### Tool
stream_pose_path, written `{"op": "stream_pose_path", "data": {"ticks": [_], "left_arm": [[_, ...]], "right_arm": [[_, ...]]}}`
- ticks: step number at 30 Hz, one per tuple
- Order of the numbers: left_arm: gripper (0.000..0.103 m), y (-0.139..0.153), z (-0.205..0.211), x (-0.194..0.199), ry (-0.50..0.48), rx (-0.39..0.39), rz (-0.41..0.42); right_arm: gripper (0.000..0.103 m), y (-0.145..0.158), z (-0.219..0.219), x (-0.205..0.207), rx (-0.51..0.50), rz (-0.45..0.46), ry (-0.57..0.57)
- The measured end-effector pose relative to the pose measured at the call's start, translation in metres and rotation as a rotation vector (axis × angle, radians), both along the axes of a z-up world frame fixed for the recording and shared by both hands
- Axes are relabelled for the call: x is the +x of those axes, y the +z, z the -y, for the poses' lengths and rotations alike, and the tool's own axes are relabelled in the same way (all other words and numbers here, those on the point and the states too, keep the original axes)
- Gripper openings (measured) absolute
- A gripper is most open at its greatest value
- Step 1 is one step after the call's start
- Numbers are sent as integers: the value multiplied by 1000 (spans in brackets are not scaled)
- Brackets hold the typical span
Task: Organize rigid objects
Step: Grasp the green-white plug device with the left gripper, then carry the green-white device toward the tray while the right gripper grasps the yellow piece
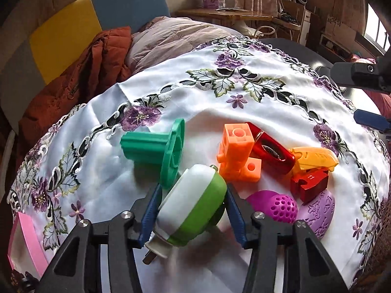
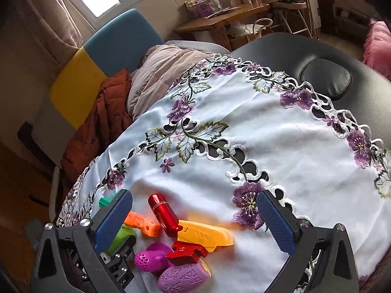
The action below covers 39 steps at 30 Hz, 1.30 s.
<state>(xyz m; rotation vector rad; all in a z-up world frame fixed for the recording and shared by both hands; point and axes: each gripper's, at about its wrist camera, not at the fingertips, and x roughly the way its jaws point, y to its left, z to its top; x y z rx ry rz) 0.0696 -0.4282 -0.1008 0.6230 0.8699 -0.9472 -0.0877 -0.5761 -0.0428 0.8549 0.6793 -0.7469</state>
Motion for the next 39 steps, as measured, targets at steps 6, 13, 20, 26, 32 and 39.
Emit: {"op": "stream_pose_path", "data": {"ticks": [6, 13, 20, 26, 32, 39], "left_arm": [[52, 8, -34, -6, 46, -59, -55], [52, 9, -98, -27, 148, -99, -135], [52, 10, -130, -42, 195, -137, -137], [52, 10, -137, -45, 209, -159, -136], [52, 9, -142, -43, 224, -176, -146], [52, 8, -144, -43, 230, -189, -149]], "right_arm": [[103, -3, 4, -1, 10, -9, -8], [99, -14, 5, 5, 63, -34, 30], [91, -38, -4, 24, 120, -173, 125], [89, -46, -13, 32, 99, -247, 171], [64, -56, -24, 45, 47, -366, 243], [30, -59, -12, 35, 65, -352, 183]]}}
